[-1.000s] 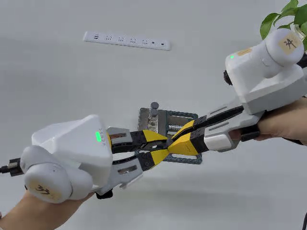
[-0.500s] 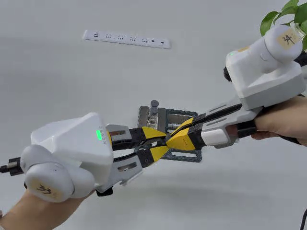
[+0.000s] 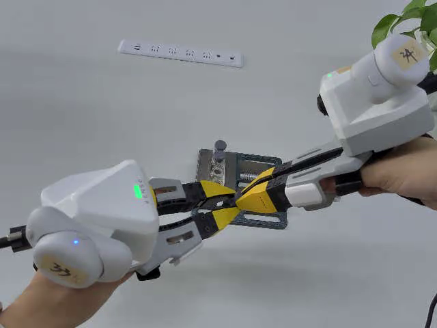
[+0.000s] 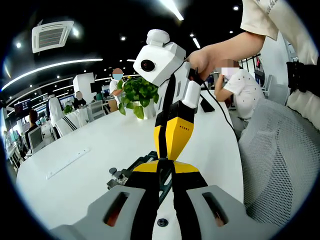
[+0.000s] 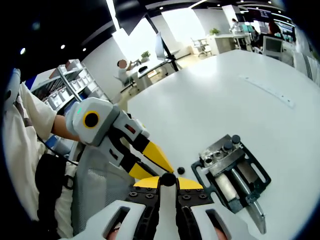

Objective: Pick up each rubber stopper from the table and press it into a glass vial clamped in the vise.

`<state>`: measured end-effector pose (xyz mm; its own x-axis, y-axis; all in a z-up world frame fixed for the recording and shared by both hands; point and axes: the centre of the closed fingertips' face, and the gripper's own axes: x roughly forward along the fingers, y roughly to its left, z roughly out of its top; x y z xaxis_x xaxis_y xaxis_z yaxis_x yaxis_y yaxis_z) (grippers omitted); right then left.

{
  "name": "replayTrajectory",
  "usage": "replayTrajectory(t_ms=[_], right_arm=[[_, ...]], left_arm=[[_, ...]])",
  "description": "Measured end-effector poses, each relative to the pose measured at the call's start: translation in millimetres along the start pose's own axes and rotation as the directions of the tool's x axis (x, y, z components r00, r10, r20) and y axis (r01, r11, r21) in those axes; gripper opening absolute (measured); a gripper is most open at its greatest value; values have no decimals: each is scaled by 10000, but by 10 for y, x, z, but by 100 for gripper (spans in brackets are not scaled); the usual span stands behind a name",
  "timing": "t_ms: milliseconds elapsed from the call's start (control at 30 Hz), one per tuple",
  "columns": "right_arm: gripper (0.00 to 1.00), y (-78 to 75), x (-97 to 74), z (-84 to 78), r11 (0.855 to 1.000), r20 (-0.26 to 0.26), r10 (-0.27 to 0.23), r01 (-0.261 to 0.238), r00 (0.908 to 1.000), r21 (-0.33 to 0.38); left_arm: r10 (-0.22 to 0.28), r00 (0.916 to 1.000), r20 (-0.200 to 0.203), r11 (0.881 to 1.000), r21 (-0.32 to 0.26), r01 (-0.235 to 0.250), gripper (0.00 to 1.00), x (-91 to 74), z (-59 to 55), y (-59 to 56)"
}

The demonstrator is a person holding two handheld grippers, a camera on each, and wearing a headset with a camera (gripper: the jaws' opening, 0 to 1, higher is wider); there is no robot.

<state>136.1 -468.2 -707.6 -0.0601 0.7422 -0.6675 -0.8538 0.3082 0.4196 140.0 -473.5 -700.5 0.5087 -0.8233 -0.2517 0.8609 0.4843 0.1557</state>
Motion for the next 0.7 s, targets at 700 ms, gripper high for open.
replayTrajectory(t_ms=[700], right_arm=[[6,-100,-26,-33,9968,-525,-489,454,9974,-662]], left_arm=[[161,9973,-711,9946,-1010,-233,42,-10,-233,81]])
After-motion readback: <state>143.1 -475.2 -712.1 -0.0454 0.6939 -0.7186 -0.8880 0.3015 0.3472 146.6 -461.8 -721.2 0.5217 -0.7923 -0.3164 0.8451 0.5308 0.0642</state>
